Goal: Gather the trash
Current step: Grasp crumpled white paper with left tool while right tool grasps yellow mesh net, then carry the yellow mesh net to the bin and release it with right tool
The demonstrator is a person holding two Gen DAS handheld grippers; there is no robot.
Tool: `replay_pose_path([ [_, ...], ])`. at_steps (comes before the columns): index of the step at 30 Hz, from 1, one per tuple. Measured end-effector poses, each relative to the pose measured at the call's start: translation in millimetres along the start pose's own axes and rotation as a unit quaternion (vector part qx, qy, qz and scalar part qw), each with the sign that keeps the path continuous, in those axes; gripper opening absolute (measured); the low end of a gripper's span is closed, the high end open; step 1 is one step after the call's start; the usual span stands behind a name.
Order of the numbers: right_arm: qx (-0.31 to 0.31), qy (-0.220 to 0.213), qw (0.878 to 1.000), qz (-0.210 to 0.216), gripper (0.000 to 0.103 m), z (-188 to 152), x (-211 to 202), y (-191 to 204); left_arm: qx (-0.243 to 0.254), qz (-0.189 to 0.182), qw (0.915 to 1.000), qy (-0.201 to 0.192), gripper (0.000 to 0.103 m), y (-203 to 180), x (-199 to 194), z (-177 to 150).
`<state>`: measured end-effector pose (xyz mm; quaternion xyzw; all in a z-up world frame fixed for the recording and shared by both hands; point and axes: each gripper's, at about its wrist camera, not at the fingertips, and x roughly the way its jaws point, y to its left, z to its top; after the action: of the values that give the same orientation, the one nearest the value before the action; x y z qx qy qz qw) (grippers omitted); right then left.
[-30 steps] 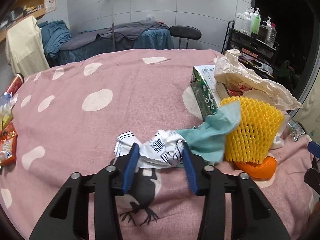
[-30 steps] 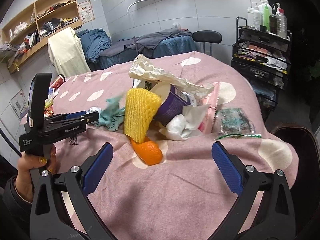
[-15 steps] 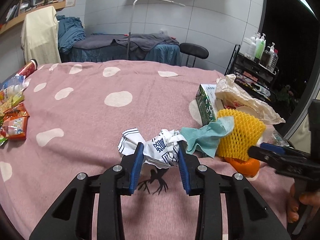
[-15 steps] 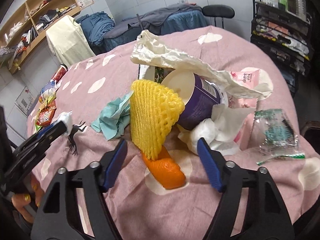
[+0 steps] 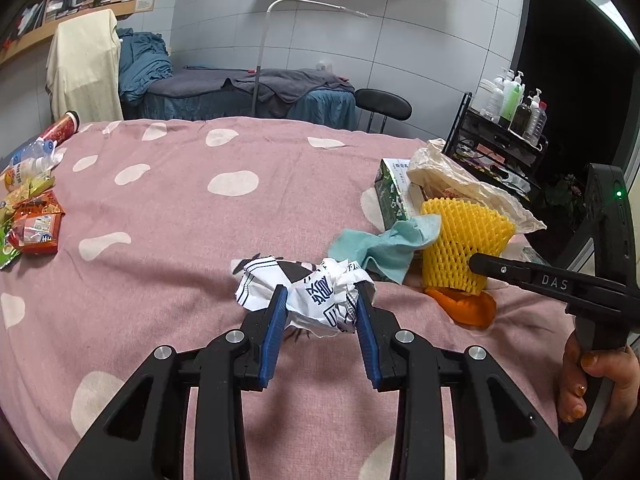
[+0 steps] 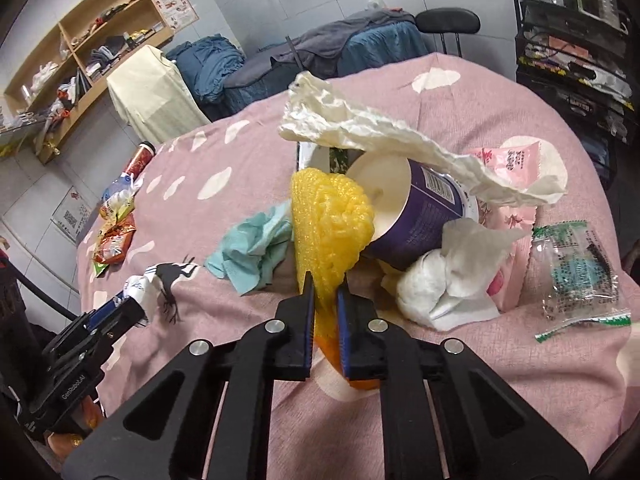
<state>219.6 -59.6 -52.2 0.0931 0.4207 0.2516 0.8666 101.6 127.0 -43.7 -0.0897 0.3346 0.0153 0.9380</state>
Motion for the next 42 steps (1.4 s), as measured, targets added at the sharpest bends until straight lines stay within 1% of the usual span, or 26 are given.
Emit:
replay_pose_path([
  [5,-0.027,-0.036,0.999,-0.014,0.011,-11.6,-26.9,9.3,0.006,-0.006,0.9999,-0.009,0.034,-8.7,-10.3,-2.6],
  [7,-0.040,-0.053,0.997,-0.026,0.011,-17.5,-40.5,12.7,0.009,-0.013,0.9998,-0.013,0.034,-14.6,-15.1,-2.3],
  [11,-0.055,-0.075,0.995,-0.037,0.011,-27.8,-61.6,12.7,0.019,-0.028,0.9993,-0.019,0.034,-28.4,-22.2,-2.9],
  [16,-0.041,-0.092,0.994,-0.035,0.011,-41.7,-88.1,-0.4,0.037,-0.051,0.9977,-0.026,0.034,-51.5,-28.2,-5.0],
  [19,-0.031,-0.107,0.993,-0.043,0.011,-49.1,-105.6,-10.5,0.047,-0.067,0.9963,-0.027,0.034,-65.5,-29.5,-5.3],
  [22,-0.020,-0.123,0.990,-0.059,0.011,-56.7,-124.3,-23.4,0.055,-0.084,0.9946,-0.027,0.034,-78.8,-30.9,-7.9],
  [27,0.004,-0.150,0.983,-0.101,0.011,-69.6,-154.4,-51.6,0.076,-0.114,0.9903,-0.023,0.034,-107.0,-29.2,-10.7],
  [33,0.057,-0.180,0.970,-0.153,0.011,-87.6,-188.0,-93.7,0.107,-0.143,0.9837,-0.019,0.034,-144.2,-28.0,-15.7],
  [38,0.088,-0.190,0.958,-0.197,0.011,-101.6,-205.9,-125.5,0.134,-0.166,0.9770,-0.012,0.034,-173.7,-25.9,-21.7],
  [42,0.118,-0.186,0.948,-0.228,0.011,-114.1,-212.8,-152.9,0.149,-0.180,0.9722,-0.005,0.034,-191.6,-24.4,-25.6],
])
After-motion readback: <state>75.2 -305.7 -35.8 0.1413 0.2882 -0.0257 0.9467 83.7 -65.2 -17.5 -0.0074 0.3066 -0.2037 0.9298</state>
